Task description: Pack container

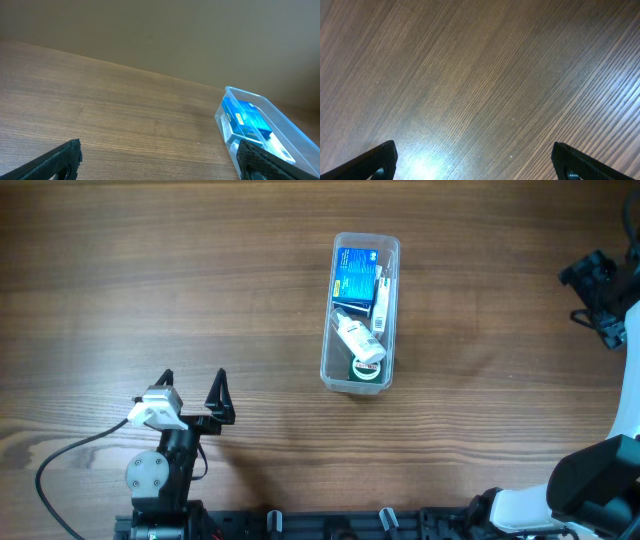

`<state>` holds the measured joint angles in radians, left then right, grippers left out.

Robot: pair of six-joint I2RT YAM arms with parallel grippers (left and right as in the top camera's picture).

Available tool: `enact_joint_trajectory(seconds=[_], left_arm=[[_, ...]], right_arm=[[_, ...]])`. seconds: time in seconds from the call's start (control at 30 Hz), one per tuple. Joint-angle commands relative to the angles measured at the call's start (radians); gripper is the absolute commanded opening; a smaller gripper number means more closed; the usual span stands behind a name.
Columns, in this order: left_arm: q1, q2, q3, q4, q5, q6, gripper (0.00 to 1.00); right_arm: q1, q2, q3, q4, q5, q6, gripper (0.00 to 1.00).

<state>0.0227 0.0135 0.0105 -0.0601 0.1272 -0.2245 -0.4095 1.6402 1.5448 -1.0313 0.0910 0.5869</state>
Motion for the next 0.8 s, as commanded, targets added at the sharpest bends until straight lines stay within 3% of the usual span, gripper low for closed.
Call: enact_joint_trajectory(seconds=[0.0,0.27,0.6,0.77], left_arm=[[0.008,-0.011,-0.005,-0.007,-0.013,-0.016,1.00],[0.008,-0.011,-0.005,-0.007,-0.013,-0.016,1.00],[0.008,-0.011,-0.005,-0.007,-0.013,-0.016,1.00],[0.008,-0.011,-0.005,-0.007,-0.013,-0.016,1.00]], right_arm=[[-0.003,0.011,-0.004,0.002,0.017,0.016,1.00],[0.011,-0.097,-0.005,0.002,0.017,0.016,1.00],[0.263,-0.581,-0.009,0.002,0.017,0.018,1.00],[0.274,-0.822,-0.097,0.002,0.017,0.018,1.00]])
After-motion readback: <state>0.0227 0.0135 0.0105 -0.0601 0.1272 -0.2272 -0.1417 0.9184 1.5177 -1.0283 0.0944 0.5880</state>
